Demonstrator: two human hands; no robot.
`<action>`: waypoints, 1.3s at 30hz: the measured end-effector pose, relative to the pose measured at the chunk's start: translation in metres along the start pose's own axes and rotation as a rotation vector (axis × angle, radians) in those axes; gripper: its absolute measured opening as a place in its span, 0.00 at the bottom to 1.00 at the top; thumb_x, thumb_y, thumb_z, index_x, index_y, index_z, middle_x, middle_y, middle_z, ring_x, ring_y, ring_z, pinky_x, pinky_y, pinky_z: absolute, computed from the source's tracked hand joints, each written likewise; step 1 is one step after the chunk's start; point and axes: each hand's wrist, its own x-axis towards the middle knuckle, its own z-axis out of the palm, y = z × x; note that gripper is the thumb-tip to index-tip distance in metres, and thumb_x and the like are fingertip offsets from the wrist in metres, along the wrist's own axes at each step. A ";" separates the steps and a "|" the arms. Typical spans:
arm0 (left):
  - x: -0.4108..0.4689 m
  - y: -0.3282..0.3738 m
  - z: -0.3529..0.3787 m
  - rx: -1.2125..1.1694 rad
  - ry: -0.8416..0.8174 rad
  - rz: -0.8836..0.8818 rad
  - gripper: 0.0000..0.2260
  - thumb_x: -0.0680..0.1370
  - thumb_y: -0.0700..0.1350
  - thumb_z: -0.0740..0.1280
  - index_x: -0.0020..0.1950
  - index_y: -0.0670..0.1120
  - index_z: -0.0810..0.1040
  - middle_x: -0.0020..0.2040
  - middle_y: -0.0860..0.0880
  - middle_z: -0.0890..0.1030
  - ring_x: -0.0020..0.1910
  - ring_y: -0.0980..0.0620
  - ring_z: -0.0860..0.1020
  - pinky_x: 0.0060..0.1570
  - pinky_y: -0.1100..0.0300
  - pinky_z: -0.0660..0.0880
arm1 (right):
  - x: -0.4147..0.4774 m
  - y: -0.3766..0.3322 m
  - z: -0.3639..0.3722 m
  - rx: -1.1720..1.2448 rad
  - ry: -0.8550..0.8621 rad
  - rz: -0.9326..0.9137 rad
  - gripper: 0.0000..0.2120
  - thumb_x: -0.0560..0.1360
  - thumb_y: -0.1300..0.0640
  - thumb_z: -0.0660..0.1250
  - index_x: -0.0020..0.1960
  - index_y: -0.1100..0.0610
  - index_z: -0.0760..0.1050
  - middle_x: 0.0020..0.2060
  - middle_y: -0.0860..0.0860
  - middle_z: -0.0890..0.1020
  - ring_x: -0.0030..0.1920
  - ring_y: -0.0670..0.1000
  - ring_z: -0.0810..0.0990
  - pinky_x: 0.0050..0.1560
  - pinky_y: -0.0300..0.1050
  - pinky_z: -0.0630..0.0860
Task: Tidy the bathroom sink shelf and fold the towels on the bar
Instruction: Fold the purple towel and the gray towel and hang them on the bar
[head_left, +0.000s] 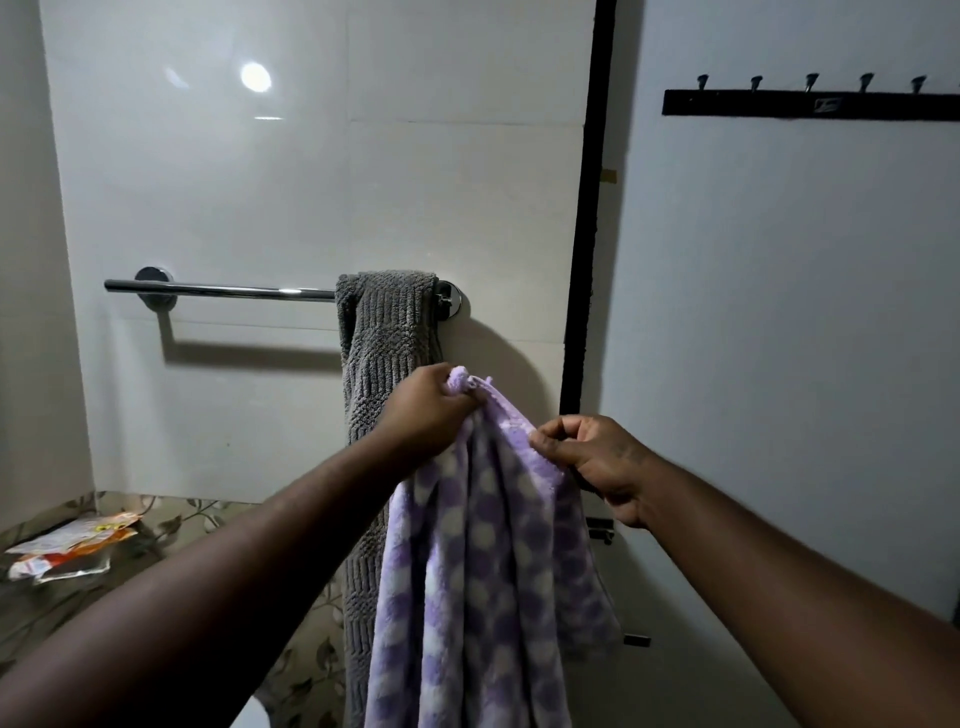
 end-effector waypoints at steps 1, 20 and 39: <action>0.001 -0.002 -0.002 0.002 -0.014 -0.021 0.10 0.77 0.49 0.73 0.45 0.42 0.81 0.38 0.46 0.83 0.38 0.51 0.75 0.41 0.53 0.74 | 0.000 0.003 -0.001 -0.007 0.034 -0.002 0.05 0.76 0.56 0.75 0.46 0.58 0.82 0.42 0.54 0.86 0.39 0.49 0.82 0.40 0.41 0.79; -0.008 0.002 0.008 0.024 -0.334 0.117 0.11 0.73 0.51 0.79 0.52 0.49 0.84 0.43 0.55 0.84 0.41 0.62 0.77 0.47 0.58 0.78 | 0.003 0.007 -0.001 -0.002 0.115 -0.046 0.07 0.75 0.57 0.76 0.45 0.60 0.83 0.41 0.58 0.86 0.39 0.53 0.83 0.44 0.49 0.82; -0.014 0.007 0.025 0.064 -0.396 0.176 0.16 0.72 0.51 0.79 0.57 0.50 0.84 0.46 0.52 0.85 0.43 0.58 0.79 0.48 0.62 0.77 | 0.003 -0.009 0.016 -0.322 0.185 -0.203 0.07 0.78 0.57 0.72 0.47 0.61 0.83 0.37 0.53 0.85 0.36 0.47 0.81 0.43 0.44 0.78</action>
